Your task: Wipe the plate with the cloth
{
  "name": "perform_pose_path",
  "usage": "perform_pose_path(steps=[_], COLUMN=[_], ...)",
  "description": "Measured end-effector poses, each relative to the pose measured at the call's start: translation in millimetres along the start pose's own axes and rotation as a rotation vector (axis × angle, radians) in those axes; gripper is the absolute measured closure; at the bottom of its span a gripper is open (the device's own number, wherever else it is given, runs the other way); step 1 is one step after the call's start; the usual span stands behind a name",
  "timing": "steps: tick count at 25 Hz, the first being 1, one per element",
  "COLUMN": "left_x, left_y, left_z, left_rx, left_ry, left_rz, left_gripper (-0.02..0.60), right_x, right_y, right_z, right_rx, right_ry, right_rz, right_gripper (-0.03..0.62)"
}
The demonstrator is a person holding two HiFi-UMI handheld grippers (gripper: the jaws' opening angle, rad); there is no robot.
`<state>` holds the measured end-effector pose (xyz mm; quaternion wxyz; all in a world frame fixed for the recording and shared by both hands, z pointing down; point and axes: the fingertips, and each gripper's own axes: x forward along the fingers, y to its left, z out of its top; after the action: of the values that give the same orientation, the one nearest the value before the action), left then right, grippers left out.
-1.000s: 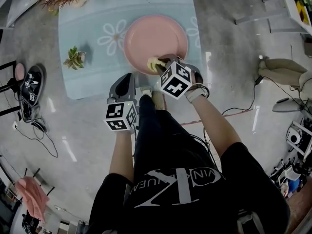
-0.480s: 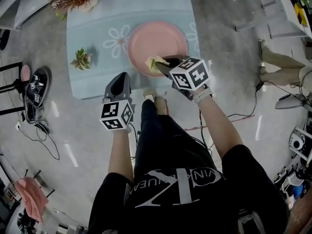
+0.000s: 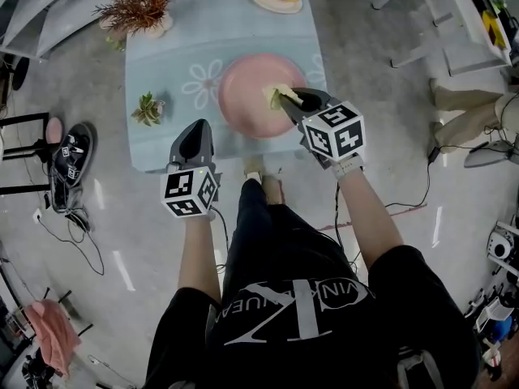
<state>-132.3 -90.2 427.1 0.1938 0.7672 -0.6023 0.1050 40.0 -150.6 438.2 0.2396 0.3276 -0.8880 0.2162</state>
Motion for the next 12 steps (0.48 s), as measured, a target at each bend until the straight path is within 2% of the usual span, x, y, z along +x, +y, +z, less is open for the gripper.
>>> perform_pose_path(steps=[7, 12], left_x=[-14, -27], left_y=[6, 9], left_z=[42, 71], left_rx=[0.029, 0.033], left_ry=[-0.062, -0.112], left_rz=[0.017, 0.037], left_gripper=[0.581, 0.581], right_x=[-35, -58], right_y=[-7, -5], right_z=[37, 62], right_rx=[-0.105, -0.140], right_ry=[-0.091, -0.165], right_rz=[-0.100, -0.131], right_gripper=[0.540, 0.540])
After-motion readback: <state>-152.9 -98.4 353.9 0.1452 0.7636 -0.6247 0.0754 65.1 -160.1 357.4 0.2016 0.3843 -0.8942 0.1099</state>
